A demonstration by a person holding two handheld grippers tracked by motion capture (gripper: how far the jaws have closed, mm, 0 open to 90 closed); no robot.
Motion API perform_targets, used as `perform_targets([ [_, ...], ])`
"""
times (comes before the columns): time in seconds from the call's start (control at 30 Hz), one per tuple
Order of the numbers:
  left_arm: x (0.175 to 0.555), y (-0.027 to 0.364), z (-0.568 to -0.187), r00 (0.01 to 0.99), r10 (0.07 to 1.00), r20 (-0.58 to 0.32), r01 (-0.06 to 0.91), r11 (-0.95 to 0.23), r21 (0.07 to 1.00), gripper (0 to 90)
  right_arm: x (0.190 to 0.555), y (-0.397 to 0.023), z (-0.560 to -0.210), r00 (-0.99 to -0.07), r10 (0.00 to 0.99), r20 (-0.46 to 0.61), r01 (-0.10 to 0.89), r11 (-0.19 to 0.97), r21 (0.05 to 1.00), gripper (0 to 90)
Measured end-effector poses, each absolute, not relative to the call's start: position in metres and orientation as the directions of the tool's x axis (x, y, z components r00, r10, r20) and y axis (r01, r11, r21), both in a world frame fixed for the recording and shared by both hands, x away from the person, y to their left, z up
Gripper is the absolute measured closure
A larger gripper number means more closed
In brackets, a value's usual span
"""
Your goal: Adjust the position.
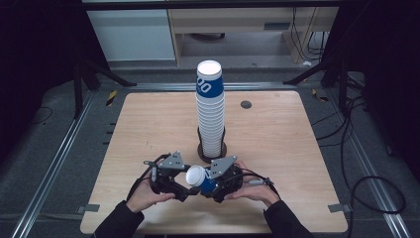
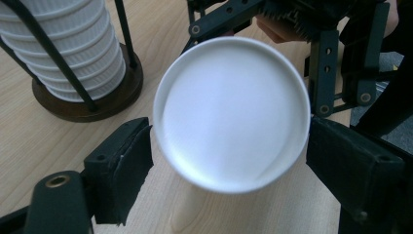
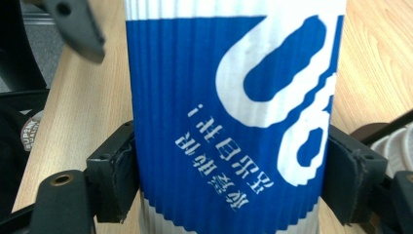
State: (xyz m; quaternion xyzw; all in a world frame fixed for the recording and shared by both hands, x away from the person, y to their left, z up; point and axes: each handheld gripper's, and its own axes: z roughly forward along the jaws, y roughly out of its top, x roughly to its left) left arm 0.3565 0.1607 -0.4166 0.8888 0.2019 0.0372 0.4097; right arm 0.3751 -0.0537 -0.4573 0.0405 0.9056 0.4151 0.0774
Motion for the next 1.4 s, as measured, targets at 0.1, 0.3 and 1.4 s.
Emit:
perform_targets([
  [0.1, 0.357, 0.159, -0.418, 0.912, 0.397, -0.105, 0.34, -0.586, 0.735, 17.9, 0.373, -0.05, -0.458, -0.986, 0.126, -0.112, -0.002, 0.66, 0.752, 20.7],
  [0.3, 0.358, 0.156, -0.422, 0.913, 0.391, -0.114, 0.349, -0.606, 0.715, 20.6, 0.372, -0.045, -0.459, -0.985, 0.113, -0.127, -0.021, 0.662, 0.749, 20.7],
  [1.4, 0.368, 0.199, -0.404, 0.868, 0.477, -0.139, 0.37, -0.434, 0.822, 25.7, 0.386, -0.088, -0.433, -0.964, 0.265, -0.003, 0.132, 0.491, 0.861, 8.6],
])
